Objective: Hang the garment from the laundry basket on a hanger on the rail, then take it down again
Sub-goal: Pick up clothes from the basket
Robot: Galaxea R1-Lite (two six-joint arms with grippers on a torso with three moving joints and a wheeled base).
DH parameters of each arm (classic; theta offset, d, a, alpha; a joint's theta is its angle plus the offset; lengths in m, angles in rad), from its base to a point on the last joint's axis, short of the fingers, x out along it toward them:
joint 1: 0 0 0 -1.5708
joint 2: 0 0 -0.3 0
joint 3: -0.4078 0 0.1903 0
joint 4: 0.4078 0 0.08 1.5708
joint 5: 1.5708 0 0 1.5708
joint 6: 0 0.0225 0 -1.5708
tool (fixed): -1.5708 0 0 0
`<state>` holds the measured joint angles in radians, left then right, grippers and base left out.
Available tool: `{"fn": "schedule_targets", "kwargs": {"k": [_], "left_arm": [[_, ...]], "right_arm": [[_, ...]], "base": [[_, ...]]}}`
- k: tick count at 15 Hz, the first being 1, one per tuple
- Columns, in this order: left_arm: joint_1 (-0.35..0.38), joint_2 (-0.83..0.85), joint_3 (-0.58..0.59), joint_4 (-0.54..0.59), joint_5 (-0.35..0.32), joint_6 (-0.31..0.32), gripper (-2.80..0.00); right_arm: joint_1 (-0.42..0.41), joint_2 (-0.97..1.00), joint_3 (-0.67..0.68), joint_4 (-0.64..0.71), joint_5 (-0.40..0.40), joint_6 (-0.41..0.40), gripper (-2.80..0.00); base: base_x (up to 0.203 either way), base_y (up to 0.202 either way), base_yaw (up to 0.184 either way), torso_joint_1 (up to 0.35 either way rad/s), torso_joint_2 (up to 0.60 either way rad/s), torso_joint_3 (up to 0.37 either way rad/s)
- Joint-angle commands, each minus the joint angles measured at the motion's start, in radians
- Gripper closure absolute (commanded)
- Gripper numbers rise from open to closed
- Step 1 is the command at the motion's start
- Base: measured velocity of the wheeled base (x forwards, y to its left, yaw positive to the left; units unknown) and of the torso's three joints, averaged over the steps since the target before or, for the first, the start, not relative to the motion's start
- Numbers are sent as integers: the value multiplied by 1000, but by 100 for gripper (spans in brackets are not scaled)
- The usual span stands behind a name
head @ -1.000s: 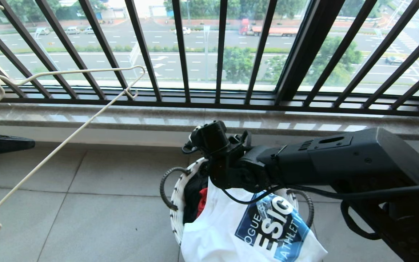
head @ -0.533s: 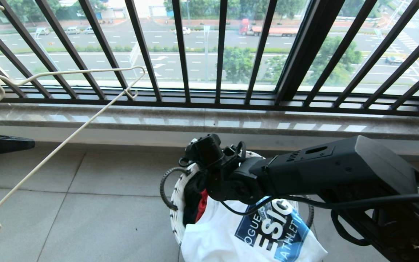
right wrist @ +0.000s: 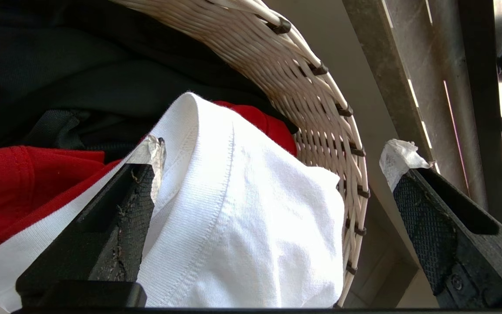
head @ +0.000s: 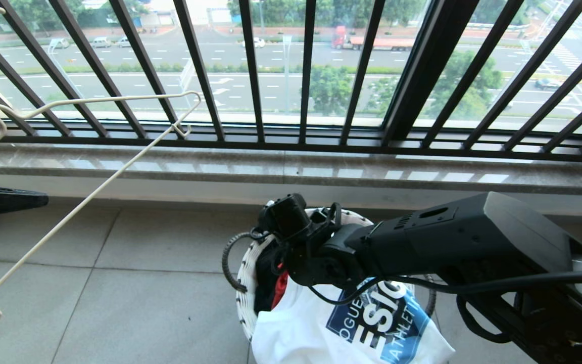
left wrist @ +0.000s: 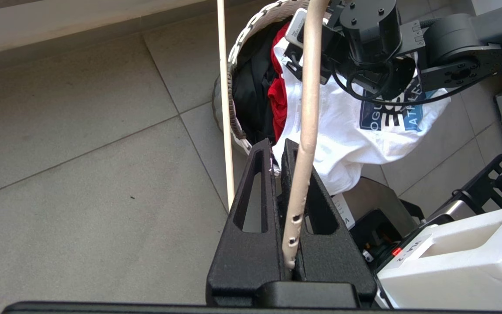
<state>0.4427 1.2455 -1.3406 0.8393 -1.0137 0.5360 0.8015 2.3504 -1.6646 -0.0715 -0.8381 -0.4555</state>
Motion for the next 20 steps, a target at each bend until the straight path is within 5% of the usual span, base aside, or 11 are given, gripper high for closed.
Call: {"fn": "schedule_targets", "kwargs": {"k": [1,20], "left_arm": [[1,0,0,4,-5,2,0],[4,-11,1,4,-6,2,0]], "right_arm": [[-6,-9,21,-1,-4,-5,-280],[-51,-105,124,-7,-30,-44,-280]], "base": [[0,0,0,0,0,0],[0,0,0,0,0,0]]}}
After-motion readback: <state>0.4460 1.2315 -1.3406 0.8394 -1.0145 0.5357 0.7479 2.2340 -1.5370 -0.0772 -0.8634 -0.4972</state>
